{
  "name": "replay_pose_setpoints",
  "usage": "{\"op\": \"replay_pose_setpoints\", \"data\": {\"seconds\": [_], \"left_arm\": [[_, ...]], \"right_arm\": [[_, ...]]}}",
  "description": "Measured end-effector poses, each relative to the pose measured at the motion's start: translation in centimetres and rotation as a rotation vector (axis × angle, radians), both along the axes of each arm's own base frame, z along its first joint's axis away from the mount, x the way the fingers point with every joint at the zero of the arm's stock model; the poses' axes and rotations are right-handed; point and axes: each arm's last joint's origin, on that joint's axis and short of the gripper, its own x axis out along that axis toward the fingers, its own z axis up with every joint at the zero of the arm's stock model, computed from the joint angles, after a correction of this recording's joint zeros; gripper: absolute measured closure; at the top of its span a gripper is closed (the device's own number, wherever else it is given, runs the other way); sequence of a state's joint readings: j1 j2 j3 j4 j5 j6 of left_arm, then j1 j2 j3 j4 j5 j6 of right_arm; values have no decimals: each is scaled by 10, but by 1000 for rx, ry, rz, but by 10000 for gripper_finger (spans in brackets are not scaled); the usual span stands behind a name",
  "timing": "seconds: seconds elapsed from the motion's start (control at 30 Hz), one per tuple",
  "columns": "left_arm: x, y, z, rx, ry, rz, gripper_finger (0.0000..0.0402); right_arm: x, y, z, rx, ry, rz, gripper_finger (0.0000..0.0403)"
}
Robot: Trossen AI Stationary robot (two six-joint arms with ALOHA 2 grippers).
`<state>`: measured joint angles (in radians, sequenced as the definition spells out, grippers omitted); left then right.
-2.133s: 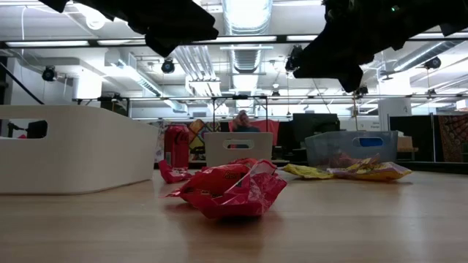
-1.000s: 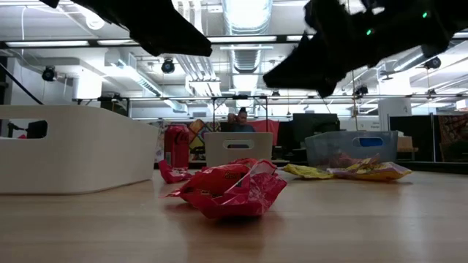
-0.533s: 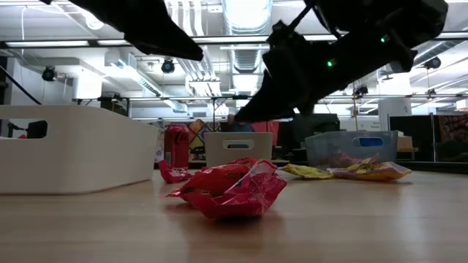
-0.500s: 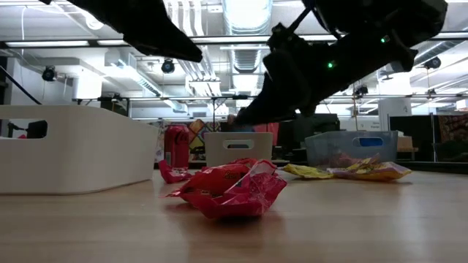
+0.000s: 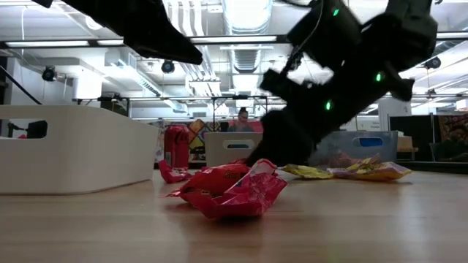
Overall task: Sort candy
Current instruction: Put the orange candy into the black bin
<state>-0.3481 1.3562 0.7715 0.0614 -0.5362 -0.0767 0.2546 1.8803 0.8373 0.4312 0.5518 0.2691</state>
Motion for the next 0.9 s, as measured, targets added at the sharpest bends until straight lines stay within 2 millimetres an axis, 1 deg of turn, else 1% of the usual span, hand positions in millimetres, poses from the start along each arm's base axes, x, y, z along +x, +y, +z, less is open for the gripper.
{"op": "replay_pose_setpoints", "data": {"seconds": [0.03,0.1,0.2,0.43,0.57,0.63,0.73,0.9], "left_arm": [[0,0,0,0,0,0,299],[0,0,0,-1,-3,0,299],[1,0,1,-4,-11,0,299],[0,0,1,-18,-15,7,299],[0,0,0,-21,-15,8,299],[0,0,0,-22,-16,9,299],[0,0,0,-21,-15,9,299],[0,0,0,-20,-13,8,299]], "right_arm": [[1,0,-5,-6,11,-3,201],[7,1,-7,-9,5,-10,213],[14,3,-8,-25,2,-22,243],[23,5,-2,-22,4,-10,328],[24,9,0,-30,3,10,365],[24,13,1,-32,0,22,374],[22,19,5,-36,15,40,378],[15,24,21,-29,37,49,378]]}}
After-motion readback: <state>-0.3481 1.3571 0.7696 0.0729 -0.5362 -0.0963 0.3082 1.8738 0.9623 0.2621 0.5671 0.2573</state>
